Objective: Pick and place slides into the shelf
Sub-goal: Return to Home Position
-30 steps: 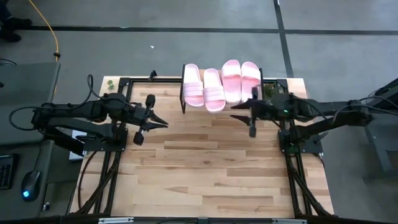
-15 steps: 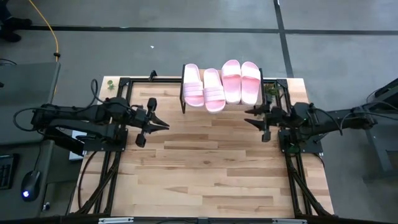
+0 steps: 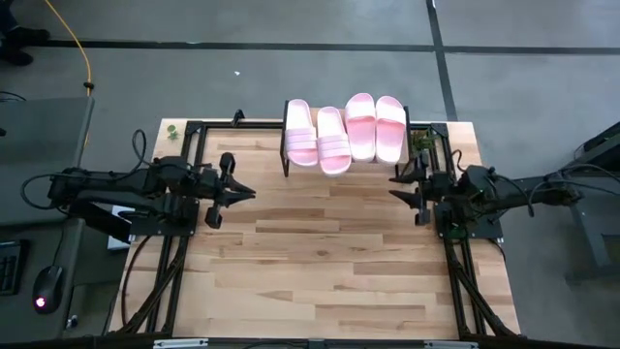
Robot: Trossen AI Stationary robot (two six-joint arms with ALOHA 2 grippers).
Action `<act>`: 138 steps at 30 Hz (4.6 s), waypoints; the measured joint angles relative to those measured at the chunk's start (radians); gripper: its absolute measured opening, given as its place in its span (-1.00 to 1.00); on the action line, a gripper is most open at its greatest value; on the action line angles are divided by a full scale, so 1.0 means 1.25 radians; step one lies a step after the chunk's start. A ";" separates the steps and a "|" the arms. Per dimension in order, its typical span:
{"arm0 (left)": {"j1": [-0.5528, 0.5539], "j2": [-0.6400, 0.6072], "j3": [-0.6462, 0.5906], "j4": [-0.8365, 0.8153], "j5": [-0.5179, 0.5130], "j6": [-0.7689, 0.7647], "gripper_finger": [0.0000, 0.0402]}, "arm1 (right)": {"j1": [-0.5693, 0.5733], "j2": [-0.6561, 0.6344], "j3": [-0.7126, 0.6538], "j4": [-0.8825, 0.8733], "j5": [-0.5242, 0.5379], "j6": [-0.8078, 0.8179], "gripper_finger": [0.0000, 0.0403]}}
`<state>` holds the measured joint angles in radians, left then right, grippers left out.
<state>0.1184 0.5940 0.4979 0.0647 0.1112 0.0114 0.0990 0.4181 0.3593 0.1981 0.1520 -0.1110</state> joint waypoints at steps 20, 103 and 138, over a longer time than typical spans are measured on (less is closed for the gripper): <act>-0.001 -0.278 -0.183 -0.009 0.000 -0.085 -0.88 | 0.001 -0.113 -0.185 0.185 -0.048 0.056 -0.34; -0.001 -0.379 -0.392 0.002 -0.057 -0.040 -0.88 | 0.073 -0.142 -0.280 0.102 -0.041 0.034 -0.34; -0.001 -0.379 -0.391 -0.042 -0.078 -0.055 -0.88 | 0.073 -0.135 -0.276 -0.132 0.065 0.209 -0.34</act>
<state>0.1173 0.1204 0.0090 0.0120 0.0135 -0.0570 0.1898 0.2489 0.0139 0.0334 0.2332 0.1497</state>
